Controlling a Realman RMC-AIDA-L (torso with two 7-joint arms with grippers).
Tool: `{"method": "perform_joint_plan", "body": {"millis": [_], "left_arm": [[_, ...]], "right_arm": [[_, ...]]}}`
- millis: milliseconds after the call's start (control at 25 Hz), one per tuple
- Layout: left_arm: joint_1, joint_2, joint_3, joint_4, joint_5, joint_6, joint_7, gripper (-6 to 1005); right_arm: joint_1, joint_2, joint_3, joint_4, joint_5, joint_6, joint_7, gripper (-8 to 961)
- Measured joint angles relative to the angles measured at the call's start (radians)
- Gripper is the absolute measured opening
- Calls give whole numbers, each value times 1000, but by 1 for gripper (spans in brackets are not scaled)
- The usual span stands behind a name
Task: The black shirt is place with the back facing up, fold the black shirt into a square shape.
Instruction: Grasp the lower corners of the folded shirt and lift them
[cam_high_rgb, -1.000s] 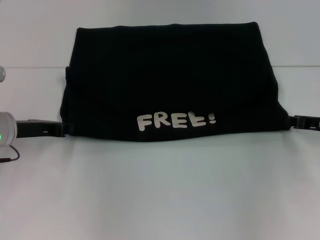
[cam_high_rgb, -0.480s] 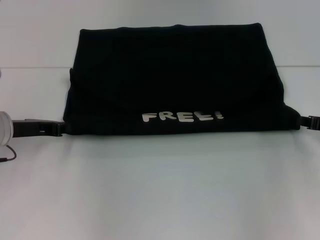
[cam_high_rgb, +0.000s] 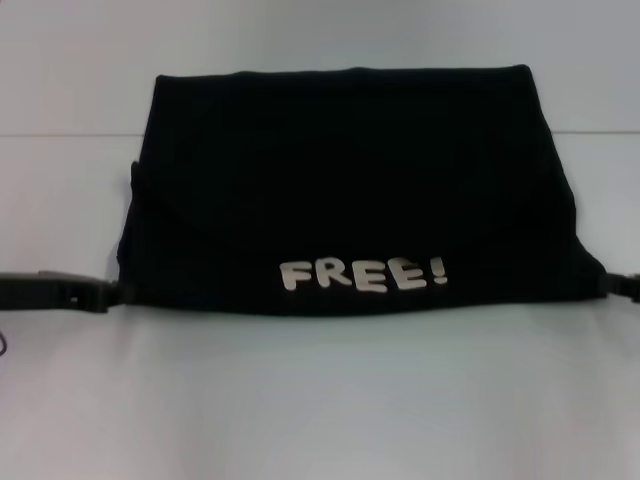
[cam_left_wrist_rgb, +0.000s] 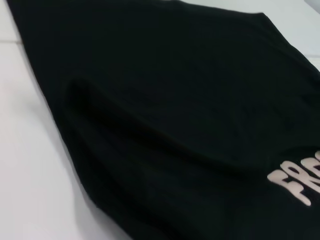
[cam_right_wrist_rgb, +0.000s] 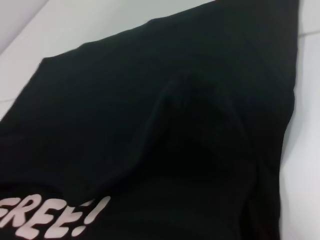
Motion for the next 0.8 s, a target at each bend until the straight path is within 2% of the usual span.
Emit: {"method": "perform_joint_plan", "body": {"millis": [280, 360, 400, 800], "left_arm": [[58, -9, -19, 57, 40, 190, 28, 96], [70, -11, -49, 61, 41, 252, 63, 98], [80, -10, -94, 61, 41, 326, 110, 99], [137, 2, -230, 60, 100, 580, 252, 108]], "right_arm": [[-106, -7, 87, -29, -1, -205, -100, 52], [-138, -8, 102, -29, -1, -248, -133, 55], [-153, -8, 109, -29, -1, -267, -149, 56], [-274, -13, 148, -27, -7, -457, -251, 71]]}}
